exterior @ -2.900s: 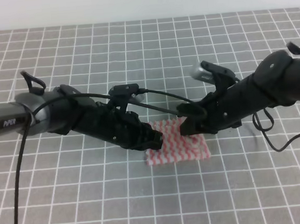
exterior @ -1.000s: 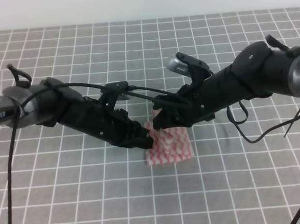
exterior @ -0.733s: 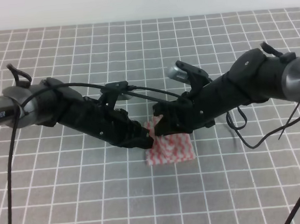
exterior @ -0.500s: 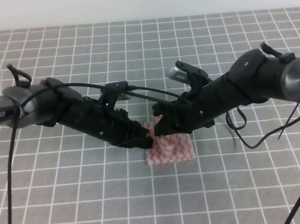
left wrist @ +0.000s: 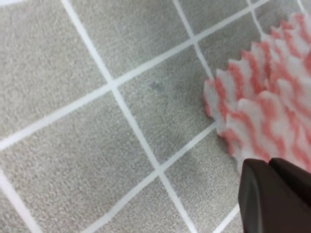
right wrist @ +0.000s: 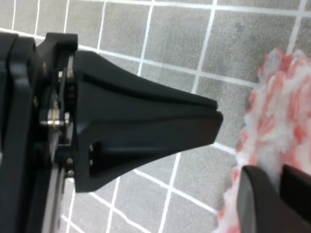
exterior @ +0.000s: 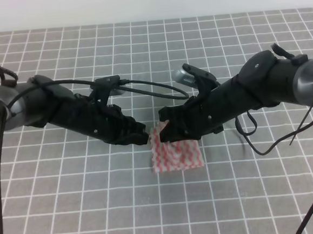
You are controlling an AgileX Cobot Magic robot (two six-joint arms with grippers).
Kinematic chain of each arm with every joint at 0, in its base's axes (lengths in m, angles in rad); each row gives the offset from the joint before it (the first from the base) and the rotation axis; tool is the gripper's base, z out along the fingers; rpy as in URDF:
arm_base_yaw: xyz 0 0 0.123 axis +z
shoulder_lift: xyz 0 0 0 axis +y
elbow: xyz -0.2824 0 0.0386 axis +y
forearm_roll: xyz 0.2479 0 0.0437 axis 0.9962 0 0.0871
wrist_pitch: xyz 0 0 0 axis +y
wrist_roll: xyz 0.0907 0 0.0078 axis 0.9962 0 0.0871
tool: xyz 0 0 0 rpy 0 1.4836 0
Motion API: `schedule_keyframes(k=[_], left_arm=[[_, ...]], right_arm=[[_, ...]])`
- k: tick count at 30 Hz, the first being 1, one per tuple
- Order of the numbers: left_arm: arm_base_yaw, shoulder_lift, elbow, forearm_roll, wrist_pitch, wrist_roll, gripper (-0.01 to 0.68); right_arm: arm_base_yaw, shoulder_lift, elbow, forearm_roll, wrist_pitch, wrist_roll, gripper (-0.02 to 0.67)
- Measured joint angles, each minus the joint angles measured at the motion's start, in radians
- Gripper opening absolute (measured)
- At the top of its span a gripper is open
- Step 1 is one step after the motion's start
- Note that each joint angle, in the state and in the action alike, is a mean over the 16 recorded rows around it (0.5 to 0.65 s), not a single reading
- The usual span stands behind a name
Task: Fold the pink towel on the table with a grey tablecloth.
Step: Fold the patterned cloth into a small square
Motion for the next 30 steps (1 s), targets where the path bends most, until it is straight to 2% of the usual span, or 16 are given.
schedule_keyframes(k=[10, 15, 20, 30], left_arm=[[0.006, -0.002, 0.0, 0.002, -0.007, -0.004, -0.001], [0.005, -0.014, 0.0, -0.002, -0.004, -0.004, -0.001], [0.002, -0.029, 0.0, -0.004, 0.021, -0.005, -0.001], [-0.043, -0.029, 0.0, 0.019, 0.103, -0.013, -0.001]], right_arm=[[-0.004, 0.0, 0.0, -0.011, 0.017, 0.0, 0.189], [-0.018, -0.001, 0.0, -0.033, 0.044, 0.0, 0.204], [-0.036, -0.001, 0.0, -0.073, 0.082, 0.001, 0.176], [-0.058, 0.0, 0.0, -0.184, 0.153, 0.034, 0.048]])
